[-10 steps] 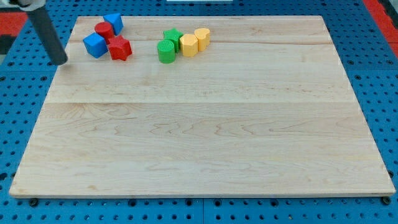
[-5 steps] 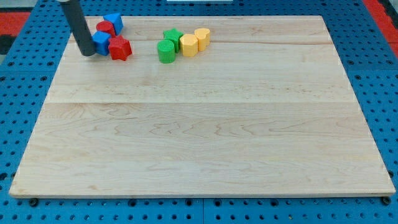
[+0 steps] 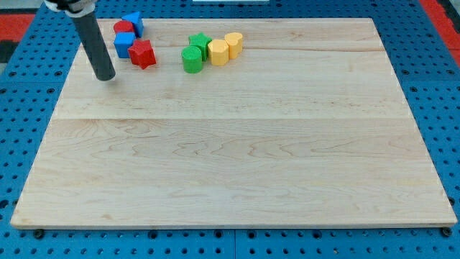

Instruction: Push the blue triangle into the red circle and blue cube

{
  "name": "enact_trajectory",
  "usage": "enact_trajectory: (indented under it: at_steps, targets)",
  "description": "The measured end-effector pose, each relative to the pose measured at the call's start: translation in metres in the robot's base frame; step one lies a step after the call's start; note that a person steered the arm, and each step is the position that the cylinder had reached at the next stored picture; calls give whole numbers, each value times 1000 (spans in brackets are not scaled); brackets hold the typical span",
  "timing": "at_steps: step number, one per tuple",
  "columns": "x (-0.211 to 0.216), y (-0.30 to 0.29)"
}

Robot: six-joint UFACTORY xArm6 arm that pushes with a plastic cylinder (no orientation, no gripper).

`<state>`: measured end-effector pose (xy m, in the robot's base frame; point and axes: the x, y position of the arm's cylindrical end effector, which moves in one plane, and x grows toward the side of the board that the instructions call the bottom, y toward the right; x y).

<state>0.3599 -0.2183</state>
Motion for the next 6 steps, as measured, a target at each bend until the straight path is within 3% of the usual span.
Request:
enact_trajectory:
  at_steps: [1, 2, 3, 4, 6]
  targets:
    - [-6, -68]
    - [-53, -86]
    - [-144, -85]
    - [-167, -82]
    - [-169, -52]
